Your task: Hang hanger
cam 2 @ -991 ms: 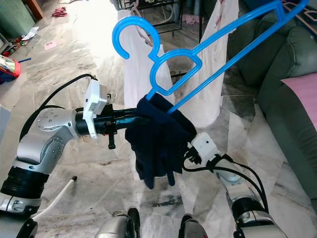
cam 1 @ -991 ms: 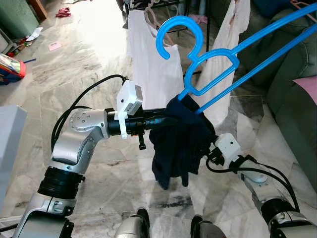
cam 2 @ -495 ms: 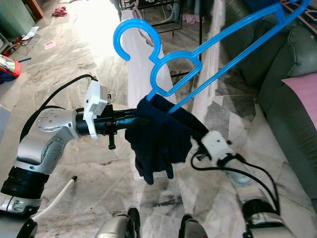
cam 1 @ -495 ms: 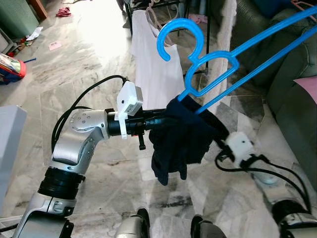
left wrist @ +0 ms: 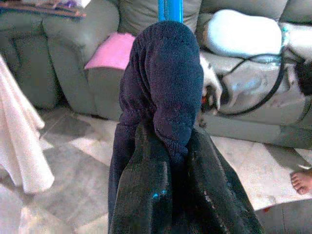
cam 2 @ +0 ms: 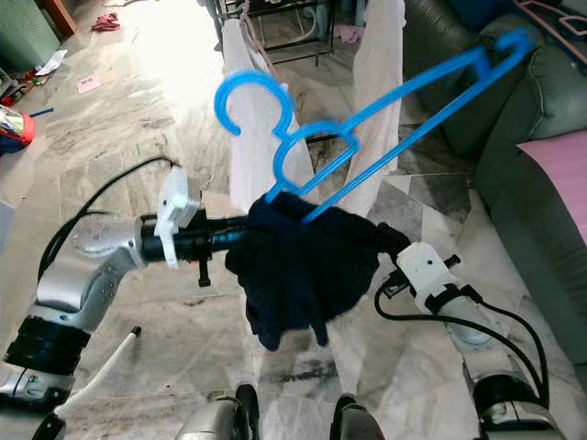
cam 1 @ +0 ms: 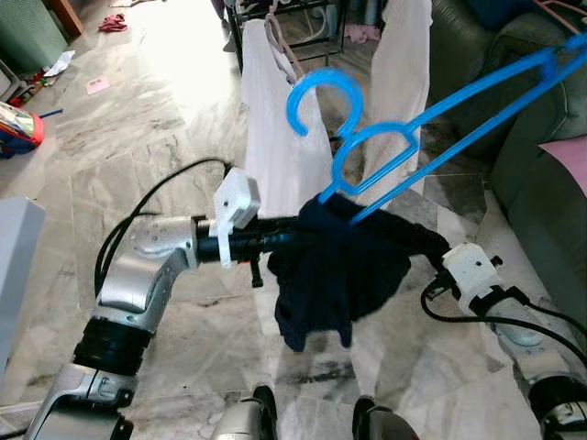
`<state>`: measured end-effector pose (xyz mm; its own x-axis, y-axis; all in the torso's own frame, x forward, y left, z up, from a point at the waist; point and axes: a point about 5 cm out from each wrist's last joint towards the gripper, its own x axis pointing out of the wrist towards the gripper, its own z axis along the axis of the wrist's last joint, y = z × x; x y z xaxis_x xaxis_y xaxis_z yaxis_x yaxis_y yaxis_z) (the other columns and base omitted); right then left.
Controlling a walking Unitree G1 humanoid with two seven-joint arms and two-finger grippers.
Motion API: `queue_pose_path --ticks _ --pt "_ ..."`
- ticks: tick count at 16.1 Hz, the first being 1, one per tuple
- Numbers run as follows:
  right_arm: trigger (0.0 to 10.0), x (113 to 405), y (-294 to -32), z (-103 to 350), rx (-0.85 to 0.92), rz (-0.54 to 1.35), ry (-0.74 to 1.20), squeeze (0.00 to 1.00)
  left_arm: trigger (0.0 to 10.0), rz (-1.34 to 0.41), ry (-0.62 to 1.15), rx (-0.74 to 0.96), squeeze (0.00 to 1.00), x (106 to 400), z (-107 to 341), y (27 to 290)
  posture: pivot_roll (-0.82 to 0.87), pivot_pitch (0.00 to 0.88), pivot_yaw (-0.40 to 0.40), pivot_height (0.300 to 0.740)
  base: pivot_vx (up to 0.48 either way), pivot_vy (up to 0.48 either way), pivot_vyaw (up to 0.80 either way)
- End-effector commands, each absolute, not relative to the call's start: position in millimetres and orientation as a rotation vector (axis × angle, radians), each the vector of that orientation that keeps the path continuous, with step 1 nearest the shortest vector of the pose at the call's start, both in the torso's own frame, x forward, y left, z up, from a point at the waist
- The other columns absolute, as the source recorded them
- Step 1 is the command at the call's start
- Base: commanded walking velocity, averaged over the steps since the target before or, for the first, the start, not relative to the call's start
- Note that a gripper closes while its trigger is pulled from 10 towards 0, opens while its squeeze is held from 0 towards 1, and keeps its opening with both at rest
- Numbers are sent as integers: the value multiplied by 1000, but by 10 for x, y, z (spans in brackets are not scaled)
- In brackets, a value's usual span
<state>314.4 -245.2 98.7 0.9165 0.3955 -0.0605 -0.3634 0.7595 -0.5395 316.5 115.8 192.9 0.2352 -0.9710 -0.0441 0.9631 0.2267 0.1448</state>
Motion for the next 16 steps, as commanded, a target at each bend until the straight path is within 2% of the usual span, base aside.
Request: queue_pose_path --ticks 1,4,7,12,16 --pt "0 3105 -2419 993 -590 482 -69 0 0 -1332 -34 177 0 3145 1841 1219 60 266 103 740 0 0 0" --pt "0 3103 -2469 1118 -611 583 -29 0 0 -1271 11 199 0 3157 1583 1293 54 268 105 740 0 0 0" --pt "0 3188 -2638 1392 -592 515 -37 0 0 -1235 29 208 0 3136 1399 1307 36 263 101 740 0 0 0" --pt "0 3294 -2985 1794 -566 275 -15 0 0 -1220 25 200 0 3103 1269 1315 29 264 85 740 0 0 0" --pt "0 3350 -2935 2024 -614 245 -72 0 0 -1248 120 230 0 3008 1018 1382 29 269 87 740 0 0 0"
